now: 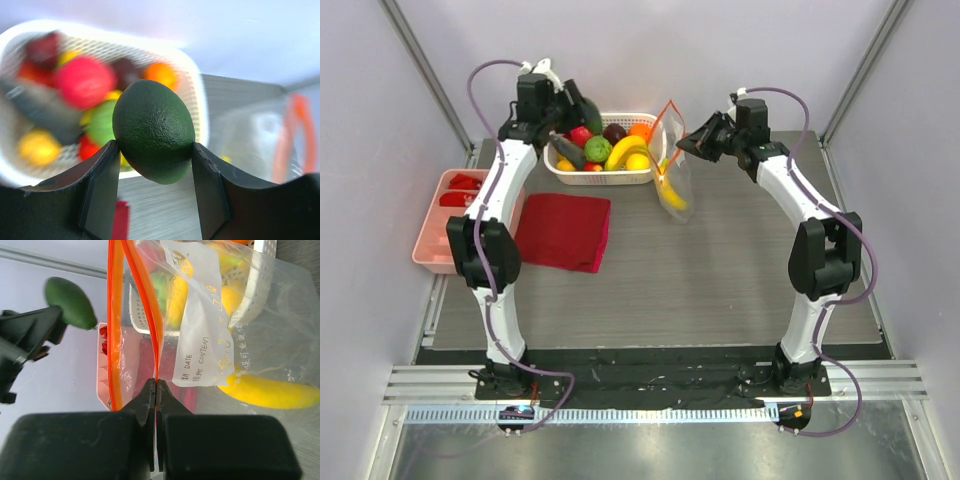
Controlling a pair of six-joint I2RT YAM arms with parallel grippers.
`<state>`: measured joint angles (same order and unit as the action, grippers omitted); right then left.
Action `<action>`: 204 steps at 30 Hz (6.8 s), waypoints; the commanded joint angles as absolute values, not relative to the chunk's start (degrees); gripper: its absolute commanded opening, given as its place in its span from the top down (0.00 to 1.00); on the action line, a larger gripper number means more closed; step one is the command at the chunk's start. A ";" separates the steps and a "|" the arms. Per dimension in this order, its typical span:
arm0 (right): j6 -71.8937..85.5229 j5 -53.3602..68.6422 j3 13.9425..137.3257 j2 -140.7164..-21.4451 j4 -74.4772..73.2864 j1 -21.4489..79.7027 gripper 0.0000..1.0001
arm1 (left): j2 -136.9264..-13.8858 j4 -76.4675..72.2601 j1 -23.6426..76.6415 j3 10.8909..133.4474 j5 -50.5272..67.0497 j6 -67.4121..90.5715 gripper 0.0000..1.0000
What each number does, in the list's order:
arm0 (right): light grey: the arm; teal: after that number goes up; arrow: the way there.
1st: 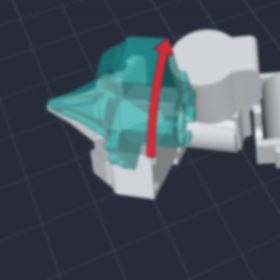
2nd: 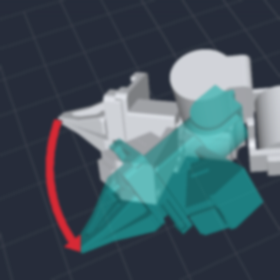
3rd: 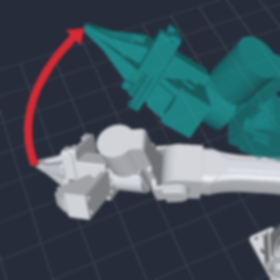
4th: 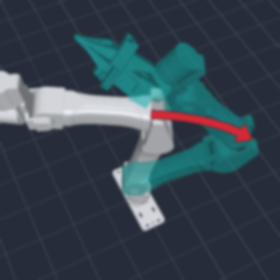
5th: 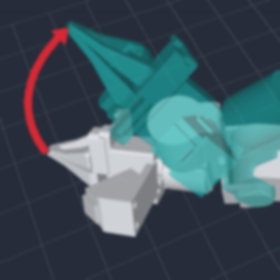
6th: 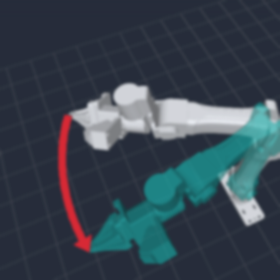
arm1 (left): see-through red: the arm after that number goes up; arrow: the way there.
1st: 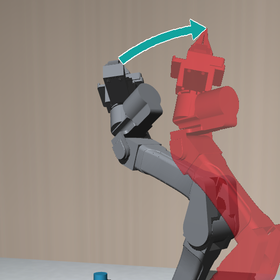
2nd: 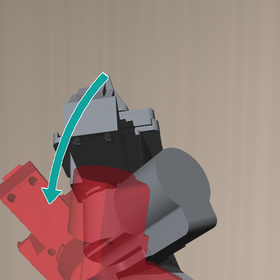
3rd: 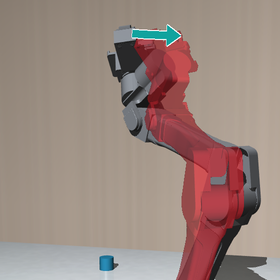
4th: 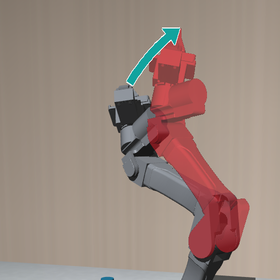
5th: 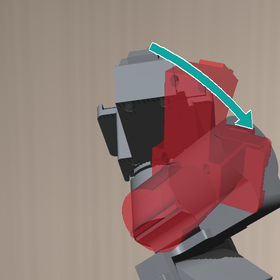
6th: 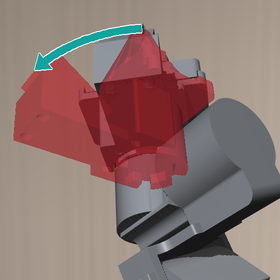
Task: Place the food in the zip-top bag and seal the zipper
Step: Pick up the fake fruit from the bin, then place the fake fruit in the zipper food storage bag, then pick up the fake fruit from the bin, then place the fake fruit in the zipper food storage bag, then pick up the fake fruit from the bin, then place the fake fruit in the zipper food storage bag.
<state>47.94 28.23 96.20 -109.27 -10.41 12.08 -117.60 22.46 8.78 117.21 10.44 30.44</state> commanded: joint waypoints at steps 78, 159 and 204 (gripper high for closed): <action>43.94 25.05 96.33 -106.96 -12.48 11.95 0.99 | -145.73 11.34 11.08 136.67 -11.25 25.05 0.07; 48.96 34.72 93.96 -106.44 -4.22 10.46 0.99 | -136.66 18.72 13.71 126.74 -1.23 15.65 0.02; 51.06 34.45 91.32 -105.29 -4.39 8.79 0.99 | -123.92 22.23 27.25 126.47 17.75 22.42 0.01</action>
<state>50.98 34.63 91.66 -109.16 -5.65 9.13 -123.46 19.86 27.86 121.91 17.98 24.67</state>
